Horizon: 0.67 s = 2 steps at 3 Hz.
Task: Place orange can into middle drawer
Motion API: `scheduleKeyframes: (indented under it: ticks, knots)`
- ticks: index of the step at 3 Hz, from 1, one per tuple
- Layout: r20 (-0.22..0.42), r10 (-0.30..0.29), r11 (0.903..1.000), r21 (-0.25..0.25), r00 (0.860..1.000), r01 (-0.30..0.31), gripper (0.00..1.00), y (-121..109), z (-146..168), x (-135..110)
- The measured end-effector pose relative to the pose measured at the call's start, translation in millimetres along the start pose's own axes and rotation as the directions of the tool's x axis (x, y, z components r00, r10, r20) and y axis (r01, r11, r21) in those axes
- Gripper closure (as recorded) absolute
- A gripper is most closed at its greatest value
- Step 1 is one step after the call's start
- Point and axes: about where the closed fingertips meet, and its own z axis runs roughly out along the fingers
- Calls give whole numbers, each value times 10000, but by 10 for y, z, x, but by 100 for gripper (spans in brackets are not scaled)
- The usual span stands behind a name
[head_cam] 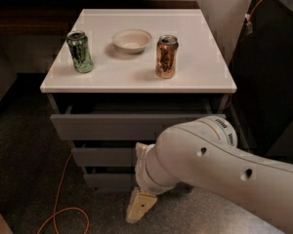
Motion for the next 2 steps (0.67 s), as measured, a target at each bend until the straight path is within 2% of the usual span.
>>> scheduleKeyframes:
  ticks: [1, 2]
  knots:
    - [173, -525, 9972, 551, 9985, 515, 0, -135, 322, 102]
    - [173, -526, 9971, 551, 9985, 516, 0, -135, 323, 102]
